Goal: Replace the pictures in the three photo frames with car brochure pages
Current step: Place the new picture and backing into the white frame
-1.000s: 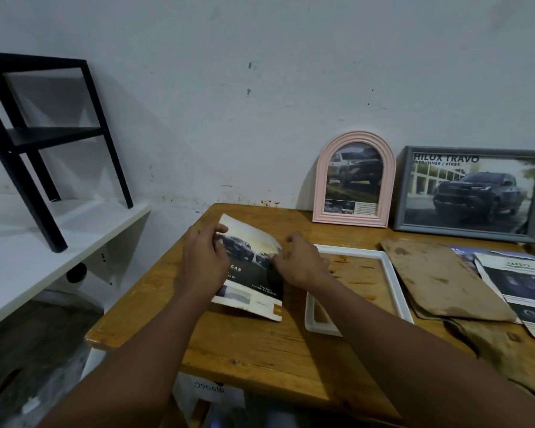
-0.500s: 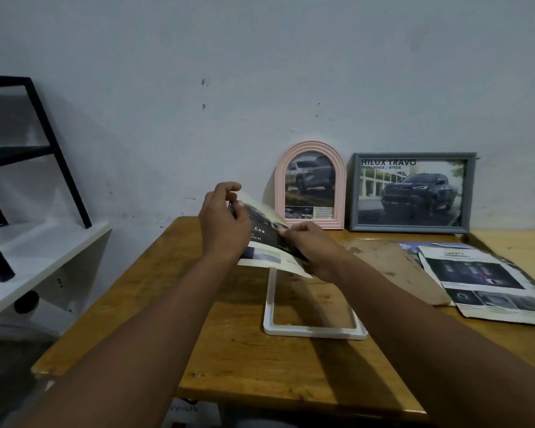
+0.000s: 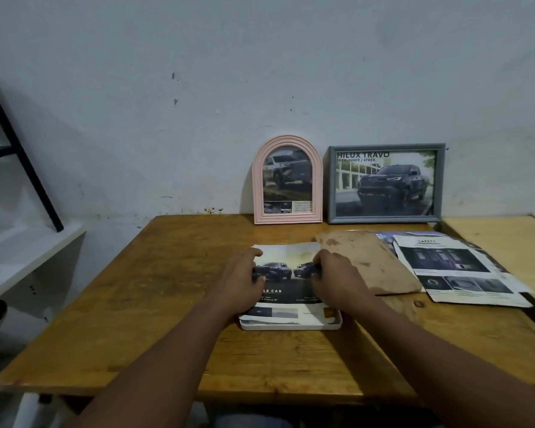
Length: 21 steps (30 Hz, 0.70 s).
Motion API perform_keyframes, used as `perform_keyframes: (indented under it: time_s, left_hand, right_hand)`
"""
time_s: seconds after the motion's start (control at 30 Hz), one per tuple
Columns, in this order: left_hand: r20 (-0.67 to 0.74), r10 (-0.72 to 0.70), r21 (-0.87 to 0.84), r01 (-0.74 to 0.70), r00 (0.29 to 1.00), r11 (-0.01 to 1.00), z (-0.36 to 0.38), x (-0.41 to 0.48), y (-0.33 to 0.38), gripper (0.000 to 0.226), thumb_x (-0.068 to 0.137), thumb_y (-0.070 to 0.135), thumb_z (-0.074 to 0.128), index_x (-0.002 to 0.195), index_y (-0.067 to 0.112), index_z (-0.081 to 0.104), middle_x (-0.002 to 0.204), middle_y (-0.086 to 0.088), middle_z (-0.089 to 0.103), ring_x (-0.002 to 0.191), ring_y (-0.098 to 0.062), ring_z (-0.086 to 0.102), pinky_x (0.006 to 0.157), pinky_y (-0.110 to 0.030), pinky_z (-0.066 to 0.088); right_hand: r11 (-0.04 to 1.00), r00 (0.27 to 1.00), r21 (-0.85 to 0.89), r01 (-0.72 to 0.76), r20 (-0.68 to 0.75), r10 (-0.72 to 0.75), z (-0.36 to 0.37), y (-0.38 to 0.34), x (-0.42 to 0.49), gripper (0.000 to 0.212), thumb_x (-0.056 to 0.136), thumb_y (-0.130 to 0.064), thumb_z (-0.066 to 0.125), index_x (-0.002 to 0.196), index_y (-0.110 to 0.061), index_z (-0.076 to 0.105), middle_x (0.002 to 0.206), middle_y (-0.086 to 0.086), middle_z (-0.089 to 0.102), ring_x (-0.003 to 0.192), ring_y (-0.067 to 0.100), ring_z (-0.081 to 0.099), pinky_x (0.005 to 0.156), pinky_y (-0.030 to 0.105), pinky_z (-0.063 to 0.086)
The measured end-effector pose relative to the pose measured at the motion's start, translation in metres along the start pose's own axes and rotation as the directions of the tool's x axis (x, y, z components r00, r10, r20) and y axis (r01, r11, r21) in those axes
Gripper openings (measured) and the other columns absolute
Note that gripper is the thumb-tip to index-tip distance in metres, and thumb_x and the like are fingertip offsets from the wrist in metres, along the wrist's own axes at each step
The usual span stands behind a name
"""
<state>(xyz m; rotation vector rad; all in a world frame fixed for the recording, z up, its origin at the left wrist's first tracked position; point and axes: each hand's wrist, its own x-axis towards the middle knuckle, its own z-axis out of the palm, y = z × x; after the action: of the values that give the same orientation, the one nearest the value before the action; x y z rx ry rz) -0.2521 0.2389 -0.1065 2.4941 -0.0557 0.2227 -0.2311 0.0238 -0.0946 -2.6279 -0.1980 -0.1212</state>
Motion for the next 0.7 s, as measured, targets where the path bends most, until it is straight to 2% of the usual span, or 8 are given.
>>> perform_keyframes:
  time_s: [0.2, 0.33, 0.5, 0.6, 0.7]
  left_hand:
    - [-0.061, 0.036, 0.027, -0.034, 0.998, 0.999, 0.003, 0.003, 0.0, 0.03, 0.096, 0.021, 0.066, 0.126, 0.02, 0.063, 0.113, 0.003, 0.065, 0.097, -0.008, 0.061, 0.083, -0.032, 0.058]
    - [-0.1, 0.077, 0.026, -0.075, 0.992, 0.997, 0.011, 0.0, -0.006, 0.036, 0.095, 0.024, 0.067, 0.13, 0.021, 0.061, 0.123, 0.004, 0.056, 0.106, -0.01, 0.057, 0.087, -0.029, 0.054]
    - [-0.114, 0.096, 0.037, -0.092, 0.989, 0.995, 0.02, -0.005, -0.012, 0.045, 0.094, 0.025, 0.063, 0.138, 0.02, 0.056, 0.133, 0.005, 0.051, 0.106, -0.004, 0.047, 0.086, -0.021, 0.041]
    - [-0.116, 0.11, 0.058, -0.104, 0.987, 0.993, 0.022, -0.006, -0.014, 0.042, 0.096, 0.027, 0.059, 0.138, 0.019, 0.056, 0.13, 0.006, 0.052, 0.108, -0.007, 0.051, 0.089, -0.025, 0.047]
    - [-0.121, 0.11, 0.074, -0.101, 0.987, 0.992, 0.023, -0.004, -0.014, 0.04, 0.099, 0.029, 0.054, 0.139, 0.02, 0.055, 0.132, 0.006, 0.051, 0.112, -0.011, 0.054, 0.094, -0.034, 0.052]
  right_hand:
    - [0.983, 0.996, -0.177, 0.059, -0.052, -0.069, 0.006, -0.003, -0.005, 0.038, 0.09, -0.031, 0.06, 0.125, -0.016, 0.054, 0.125, 0.01, 0.049, 0.111, 0.026, 0.044, 0.089, 0.039, 0.05]
    - [0.944, 0.993, -0.314, 0.104, -0.012, -0.114, 0.008, -0.001, -0.005, 0.041, 0.095, -0.039, 0.051, 0.13, -0.019, 0.055, 0.134, 0.008, 0.052, 0.118, 0.027, 0.042, 0.095, 0.042, 0.043]
    - [0.931, 0.992, -0.345, 0.119, 0.012, -0.122, 0.006, -0.001, -0.003, 0.04, 0.095, -0.036, 0.052, 0.132, -0.021, 0.052, 0.137, 0.004, 0.052, 0.125, 0.026, 0.039, 0.099, 0.046, 0.035]
    - [0.945, 0.992, -0.304, 0.121, -0.002, -0.127, 0.008, 0.001, -0.002, 0.038, 0.097, -0.037, 0.049, 0.133, -0.022, 0.052, 0.138, 0.003, 0.052, 0.126, 0.026, 0.039, 0.099, 0.047, 0.034]
    - [0.966, 0.993, -0.25, 0.057, -0.088, -0.081, 0.002, 0.007, 0.001, 0.043, 0.098, -0.041, 0.047, 0.138, -0.024, 0.046, 0.142, 0.005, 0.047, 0.128, 0.027, 0.038, 0.102, 0.048, 0.034]
